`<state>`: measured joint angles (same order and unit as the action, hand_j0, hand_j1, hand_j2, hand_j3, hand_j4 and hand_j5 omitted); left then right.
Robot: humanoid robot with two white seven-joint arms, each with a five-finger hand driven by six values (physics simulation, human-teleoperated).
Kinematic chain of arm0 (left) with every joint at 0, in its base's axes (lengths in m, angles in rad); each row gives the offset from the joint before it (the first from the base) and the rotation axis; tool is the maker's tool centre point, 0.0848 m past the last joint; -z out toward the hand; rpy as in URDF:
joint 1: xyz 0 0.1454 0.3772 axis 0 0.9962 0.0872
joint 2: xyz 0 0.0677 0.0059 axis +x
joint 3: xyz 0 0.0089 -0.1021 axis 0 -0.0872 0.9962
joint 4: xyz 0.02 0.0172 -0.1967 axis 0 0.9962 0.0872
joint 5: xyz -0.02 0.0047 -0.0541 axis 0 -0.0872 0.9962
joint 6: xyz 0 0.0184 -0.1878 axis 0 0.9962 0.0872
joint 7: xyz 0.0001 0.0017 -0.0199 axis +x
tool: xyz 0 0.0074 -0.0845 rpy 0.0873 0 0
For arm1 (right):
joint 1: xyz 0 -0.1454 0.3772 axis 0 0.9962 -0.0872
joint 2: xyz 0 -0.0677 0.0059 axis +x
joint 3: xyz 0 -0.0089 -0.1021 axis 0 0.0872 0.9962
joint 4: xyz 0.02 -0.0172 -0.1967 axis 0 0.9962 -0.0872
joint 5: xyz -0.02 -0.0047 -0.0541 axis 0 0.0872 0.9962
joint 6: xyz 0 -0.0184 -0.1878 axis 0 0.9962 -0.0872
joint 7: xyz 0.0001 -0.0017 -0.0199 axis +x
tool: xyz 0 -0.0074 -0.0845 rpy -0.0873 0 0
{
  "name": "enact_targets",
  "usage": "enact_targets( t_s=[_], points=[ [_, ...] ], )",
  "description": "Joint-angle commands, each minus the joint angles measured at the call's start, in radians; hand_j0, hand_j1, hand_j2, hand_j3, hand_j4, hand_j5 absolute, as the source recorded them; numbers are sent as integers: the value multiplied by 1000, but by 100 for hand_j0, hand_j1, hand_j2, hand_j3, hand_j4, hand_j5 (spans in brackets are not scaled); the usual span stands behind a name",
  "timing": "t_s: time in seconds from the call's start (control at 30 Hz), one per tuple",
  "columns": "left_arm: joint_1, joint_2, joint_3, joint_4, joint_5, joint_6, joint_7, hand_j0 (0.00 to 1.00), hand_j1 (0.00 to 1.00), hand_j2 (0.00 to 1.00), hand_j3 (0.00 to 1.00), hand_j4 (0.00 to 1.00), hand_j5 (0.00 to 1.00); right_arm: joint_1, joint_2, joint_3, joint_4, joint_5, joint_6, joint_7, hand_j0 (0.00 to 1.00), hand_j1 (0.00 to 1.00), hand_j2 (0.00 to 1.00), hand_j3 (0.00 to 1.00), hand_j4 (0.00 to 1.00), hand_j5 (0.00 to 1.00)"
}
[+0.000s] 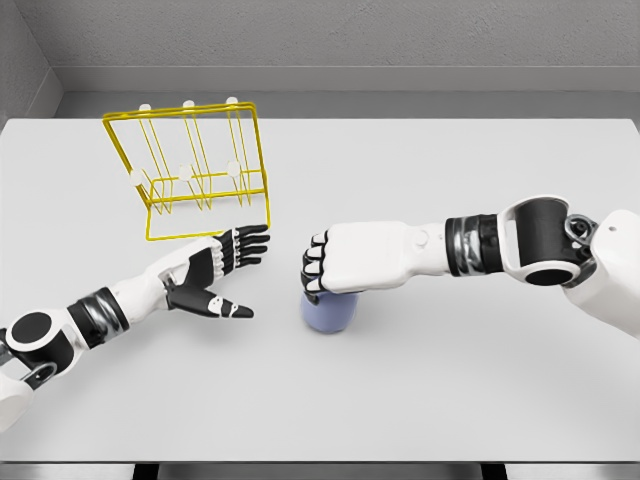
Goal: Place the cup on the cup holder with both arms
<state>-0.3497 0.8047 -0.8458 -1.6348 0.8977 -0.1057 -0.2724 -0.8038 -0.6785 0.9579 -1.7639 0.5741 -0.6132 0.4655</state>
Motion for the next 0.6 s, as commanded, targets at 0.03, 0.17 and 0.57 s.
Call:
enact_targets(
  t_s=[0.03, 0.17, 0.57],
  points=[
    [0, 1, 1, 0, 3, 0, -1, 100, 100, 100, 100, 100, 100, 0, -3, -1, 4, 12, 2, -1, 55, 55, 55, 55, 55, 55],
    [-2, 1, 1, 0, 3, 0, -1, 100, 100, 100, 100, 100, 100, 11, -4, -1, 1, 13, 2, -2, 92, 92, 92, 92, 92, 92],
    [-2, 1, 1, 4, 3, 0, -1, 100, 100, 100, 100, 100, 100, 14, -44, -131, -3, -102, 2, -15, 100, 100, 100, 100, 100, 100]
  ],
)
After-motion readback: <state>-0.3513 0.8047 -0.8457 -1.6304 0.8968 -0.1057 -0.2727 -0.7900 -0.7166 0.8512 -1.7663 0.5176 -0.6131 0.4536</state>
